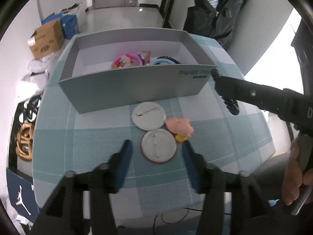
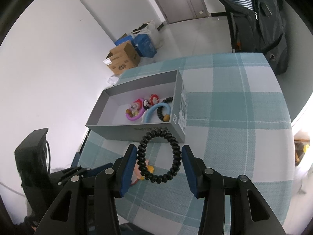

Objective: Organize jewelry
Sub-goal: 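Grasp the red-rimmed white badge with the left tool while the right tool holds the bracelet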

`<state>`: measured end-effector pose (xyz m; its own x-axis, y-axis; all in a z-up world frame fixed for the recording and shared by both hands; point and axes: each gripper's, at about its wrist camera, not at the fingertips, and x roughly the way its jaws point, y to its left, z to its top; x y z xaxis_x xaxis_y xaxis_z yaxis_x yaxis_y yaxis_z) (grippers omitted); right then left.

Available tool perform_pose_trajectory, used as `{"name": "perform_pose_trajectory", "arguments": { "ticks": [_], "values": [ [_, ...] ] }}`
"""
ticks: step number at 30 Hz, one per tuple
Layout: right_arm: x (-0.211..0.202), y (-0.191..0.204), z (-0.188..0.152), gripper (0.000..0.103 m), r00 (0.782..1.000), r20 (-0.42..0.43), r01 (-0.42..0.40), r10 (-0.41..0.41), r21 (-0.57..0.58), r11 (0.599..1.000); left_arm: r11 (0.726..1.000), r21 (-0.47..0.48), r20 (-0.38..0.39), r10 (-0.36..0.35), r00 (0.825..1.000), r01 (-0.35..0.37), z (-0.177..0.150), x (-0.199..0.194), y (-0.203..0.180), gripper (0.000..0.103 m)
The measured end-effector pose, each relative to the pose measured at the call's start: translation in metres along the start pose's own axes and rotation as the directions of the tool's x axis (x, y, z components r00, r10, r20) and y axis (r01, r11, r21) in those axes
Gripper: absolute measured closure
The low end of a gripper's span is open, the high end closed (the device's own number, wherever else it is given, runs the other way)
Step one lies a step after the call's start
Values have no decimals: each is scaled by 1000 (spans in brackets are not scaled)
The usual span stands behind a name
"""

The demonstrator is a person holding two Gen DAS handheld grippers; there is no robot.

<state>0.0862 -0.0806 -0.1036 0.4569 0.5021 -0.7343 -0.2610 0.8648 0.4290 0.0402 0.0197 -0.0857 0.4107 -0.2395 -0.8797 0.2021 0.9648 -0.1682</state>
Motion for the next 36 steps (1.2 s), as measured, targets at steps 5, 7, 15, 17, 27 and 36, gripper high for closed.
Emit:
{"name": "perform_pose_trajectory", "arguments": {
  "ticks": [5, 7, 15, 17, 27, 36],
  "values": [
    [0, 0, 0, 57, 1000, 4, -3, 3, -2, 1000, 999, 39, -17, 38, 999, -38, -1, 8, -7, 54],
    [0, 0, 0, 57, 1000, 5, -4, 4, -1, 1000, 995, 68, -13, 74, 997, -72, 0, 11, -10, 54],
    [-3, 0, 1, 57, 1000, 13, -8, 8, 4, 1000, 989, 125, -23, 85, 996, -81, -1, 10, -13, 66],
    [-4, 0, 2, 57, 1000, 18, -12, 11, 8, 1000, 993, 101, -33, 65, 997, -61, 0, 7, -8, 66],
    [-12, 3, 8, 57, 998, 44, -37, 37, 18, 999, 1000, 19, 108, -26, 994, 24, 19, -44, 9, 66],
    [-22, 27, 37, 57, 993, 85, -76, 79, -39, 996, 996, -70, 201, -42, 979, 57, 57, -60, 34, 66]
  ]
}}
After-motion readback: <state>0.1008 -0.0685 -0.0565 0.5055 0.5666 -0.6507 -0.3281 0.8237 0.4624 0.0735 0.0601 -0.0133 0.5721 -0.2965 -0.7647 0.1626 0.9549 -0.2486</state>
